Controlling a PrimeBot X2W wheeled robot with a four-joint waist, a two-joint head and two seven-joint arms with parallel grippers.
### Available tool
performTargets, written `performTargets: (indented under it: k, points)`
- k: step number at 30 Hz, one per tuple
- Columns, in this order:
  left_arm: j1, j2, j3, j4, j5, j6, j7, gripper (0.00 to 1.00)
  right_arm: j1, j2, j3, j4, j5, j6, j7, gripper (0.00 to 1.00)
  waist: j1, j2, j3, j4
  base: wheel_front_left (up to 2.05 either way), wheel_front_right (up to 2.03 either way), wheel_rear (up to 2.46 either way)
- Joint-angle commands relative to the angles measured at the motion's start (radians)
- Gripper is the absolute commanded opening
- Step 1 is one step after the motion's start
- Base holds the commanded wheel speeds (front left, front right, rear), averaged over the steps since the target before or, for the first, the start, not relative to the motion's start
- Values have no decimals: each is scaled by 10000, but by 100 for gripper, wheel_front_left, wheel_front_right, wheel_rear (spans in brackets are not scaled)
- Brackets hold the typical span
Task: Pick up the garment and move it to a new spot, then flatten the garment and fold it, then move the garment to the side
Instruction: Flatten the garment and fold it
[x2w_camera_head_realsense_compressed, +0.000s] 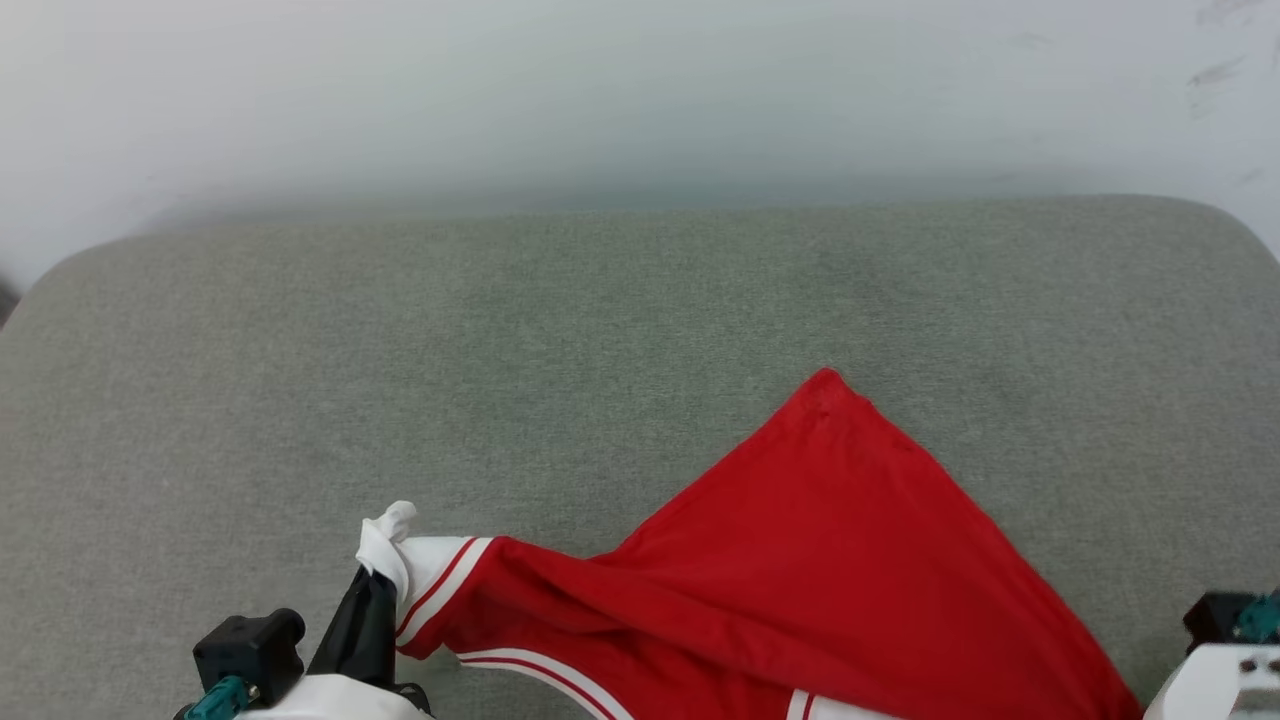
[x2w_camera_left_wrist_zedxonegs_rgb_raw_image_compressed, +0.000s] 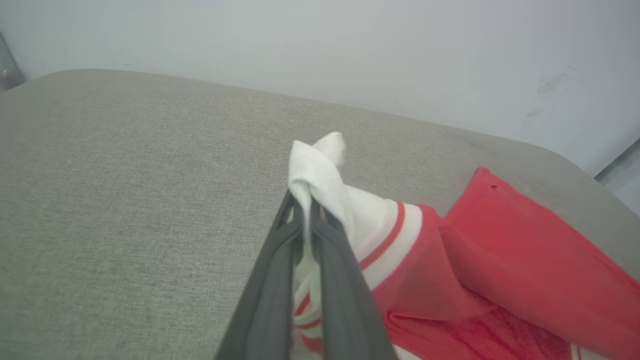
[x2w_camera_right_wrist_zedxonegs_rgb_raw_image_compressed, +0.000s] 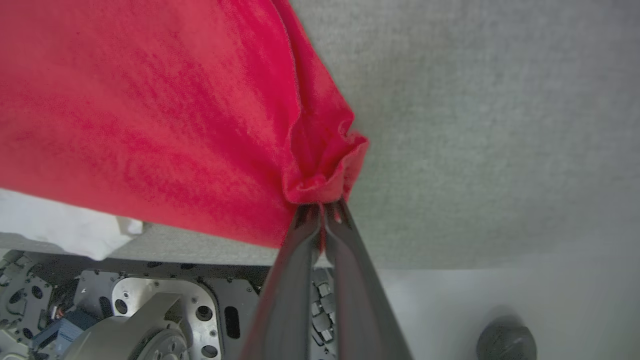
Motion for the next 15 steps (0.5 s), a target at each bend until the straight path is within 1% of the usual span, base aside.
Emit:
performTargets:
  k: [1,4,5,6,7,9,11,15]
  points:
    - [104,57,21,-63,-30,47,17,0,315,257,-159,-192,60,-7,52,0,3,0,-202,-242,0,0,0]
    - [168,97,-9,-108,-51,107,174,0,1250,1062,-513,-569,11,-7,207,0,3,0,-237,-332,0,0,0]
    - [196,102,-15,-122,-63,113,214,0,1426,1219,-608,-696,-15,-5,204,5,3,0,-240,-349,0,0,0]
    - [224,111,-25,-131,-84,134,257,0,1503,1332,-690,-830,-71,-5,102,42,3,0,-227,-373,0,0,0]
    - [254,122,-31,-133,-96,145,287,0,1540,1424,-740,-950,-90,-5,-40,100,3,0,-228,-394,0,0,0]
    - [252,146,-51,-163,-82,180,343,0,1390,1565,-825,-1227,-109,-5,-639,100,3,0,-194,-406,0,0,0]
    - [194,157,-70,-201,-76,169,381,0,1107,1644,-1013,-1408,-138,-5,-1482,100,3,0,-127,-388,0,0,0]
    - [-60,158,-135,-270,-17,118,362,0,303,1701,-1265,-1447,-212,-5,-3707,100,3,0,82,-255,0,0,0]
